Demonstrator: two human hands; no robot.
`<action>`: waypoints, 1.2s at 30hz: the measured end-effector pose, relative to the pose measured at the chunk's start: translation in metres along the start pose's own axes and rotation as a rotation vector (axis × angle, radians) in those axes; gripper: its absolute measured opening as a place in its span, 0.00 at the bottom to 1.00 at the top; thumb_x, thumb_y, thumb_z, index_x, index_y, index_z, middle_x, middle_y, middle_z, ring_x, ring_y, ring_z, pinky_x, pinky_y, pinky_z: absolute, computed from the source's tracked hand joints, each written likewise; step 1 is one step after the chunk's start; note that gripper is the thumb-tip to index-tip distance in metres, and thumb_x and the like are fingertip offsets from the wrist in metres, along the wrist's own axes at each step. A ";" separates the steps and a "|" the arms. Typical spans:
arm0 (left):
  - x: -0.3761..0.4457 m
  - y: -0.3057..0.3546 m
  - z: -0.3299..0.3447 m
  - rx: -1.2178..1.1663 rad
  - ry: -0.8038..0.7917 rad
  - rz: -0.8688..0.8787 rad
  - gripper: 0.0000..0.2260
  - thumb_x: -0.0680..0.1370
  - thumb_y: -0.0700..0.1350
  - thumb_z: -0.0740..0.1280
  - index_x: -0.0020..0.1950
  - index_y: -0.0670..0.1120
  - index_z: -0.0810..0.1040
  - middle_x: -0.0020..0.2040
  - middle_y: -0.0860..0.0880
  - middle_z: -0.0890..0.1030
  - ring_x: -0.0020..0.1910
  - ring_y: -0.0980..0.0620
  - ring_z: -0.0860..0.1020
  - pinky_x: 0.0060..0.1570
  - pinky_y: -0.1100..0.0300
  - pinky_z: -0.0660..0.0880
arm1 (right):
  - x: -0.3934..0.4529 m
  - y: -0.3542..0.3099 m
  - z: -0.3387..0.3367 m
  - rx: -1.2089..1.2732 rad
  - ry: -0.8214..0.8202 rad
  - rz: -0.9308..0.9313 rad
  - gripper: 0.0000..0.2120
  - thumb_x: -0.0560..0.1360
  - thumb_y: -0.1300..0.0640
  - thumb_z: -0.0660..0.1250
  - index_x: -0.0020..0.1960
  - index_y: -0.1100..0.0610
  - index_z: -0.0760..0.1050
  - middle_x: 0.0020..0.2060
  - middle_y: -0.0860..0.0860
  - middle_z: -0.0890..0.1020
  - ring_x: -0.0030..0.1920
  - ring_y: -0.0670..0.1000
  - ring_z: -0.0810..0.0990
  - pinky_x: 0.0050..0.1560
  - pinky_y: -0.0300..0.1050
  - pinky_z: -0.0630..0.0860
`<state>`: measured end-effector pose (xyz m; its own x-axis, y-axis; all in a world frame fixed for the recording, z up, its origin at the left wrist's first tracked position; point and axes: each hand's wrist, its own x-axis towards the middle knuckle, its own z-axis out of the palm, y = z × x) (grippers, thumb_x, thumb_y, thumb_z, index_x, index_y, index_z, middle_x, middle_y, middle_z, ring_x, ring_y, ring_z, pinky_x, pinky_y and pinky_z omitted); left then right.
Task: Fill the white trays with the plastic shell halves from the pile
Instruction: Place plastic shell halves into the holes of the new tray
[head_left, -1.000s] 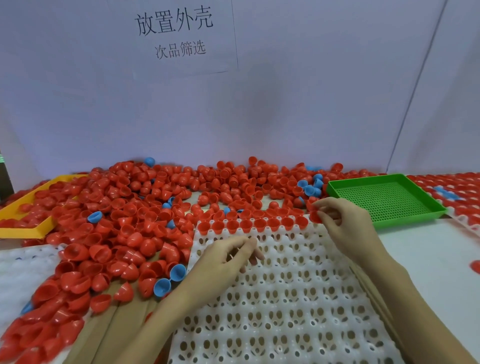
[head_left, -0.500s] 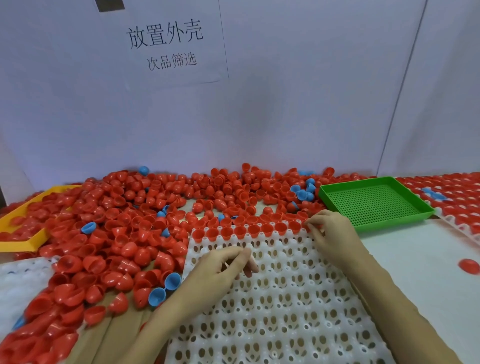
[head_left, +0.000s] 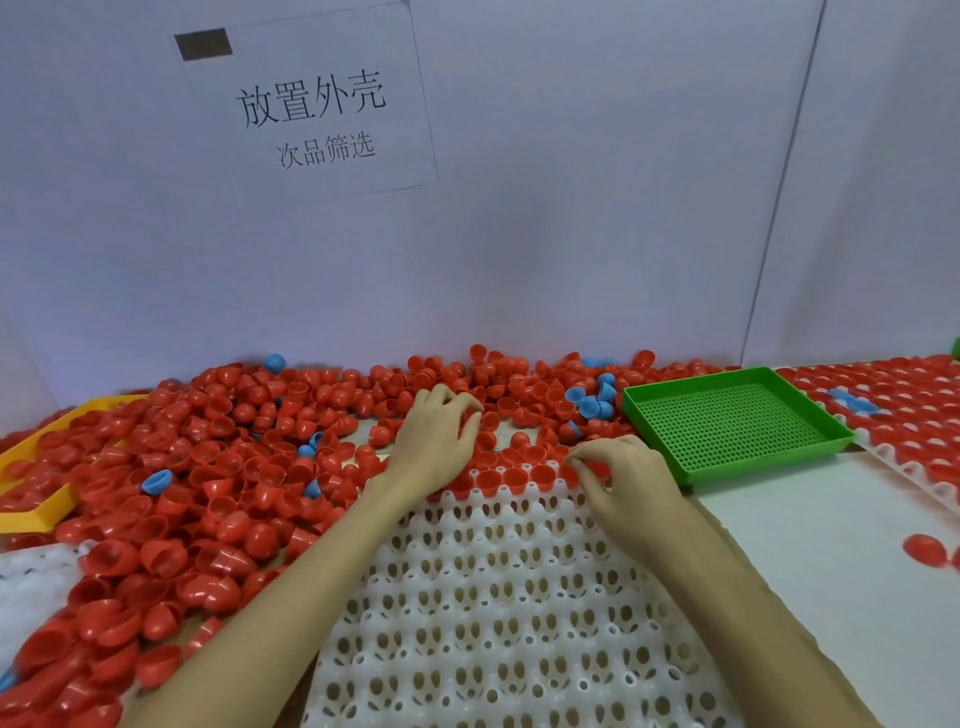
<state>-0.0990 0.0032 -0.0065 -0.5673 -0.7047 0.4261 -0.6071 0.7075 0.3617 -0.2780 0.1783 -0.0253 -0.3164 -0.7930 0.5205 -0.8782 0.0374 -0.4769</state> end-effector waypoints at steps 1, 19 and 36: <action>0.012 -0.005 0.006 0.126 -0.075 0.033 0.15 0.87 0.52 0.60 0.69 0.49 0.80 0.65 0.49 0.77 0.65 0.50 0.72 0.67 0.55 0.69 | 0.000 0.000 0.000 -0.002 -0.003 -0.003 0.08 0.81 0.59 0.69 0.56 0.53 0.86 0.51 0.44 0.87 0.56 0.48 0.78 0.58 0.41 0.74; -0.045 0.010 -0.026 -0.244 0.071 0.006 0.08 0.84 0.47 0.68 0.60 0.49 0.83 0.53 0.57 0.82 0.54 0.60 0.79 0.59 0.62 0.76 | -0.001 -0.025 -0.016 0.216 -0.168 0.056 0.11 0.82 0.55 0.70 0.63 0.48 0.83 0.53 0.39 0.85 0.52 0.36 0.82 0.53 0.31 0.79; -0.142 0.029 -0.039 -0.192 0.141 0.119 0.07 0.79 0.54 0.72 0.48 0.51 0.82 0.48 0.59 0.78 0.49 0.58 0.79 0.53 0.60 0.78 | -0.015 -0.054 -0.007 0.480 -0.504 -0.070 0.15 0.76 0.49 0.77 0.61 0.40 0.80 0.51 0.44 0.85 0.48 0.45 0.87 0.48 0.44 0.85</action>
<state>-0.0139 0.1256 -0.0240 -0.5372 -0.6114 0.5810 -0.4166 0.7913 0.4475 -0.2288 0.1924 -0.0025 0.0419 -0.9735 0.2249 -0.5985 -0.2047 -0.7745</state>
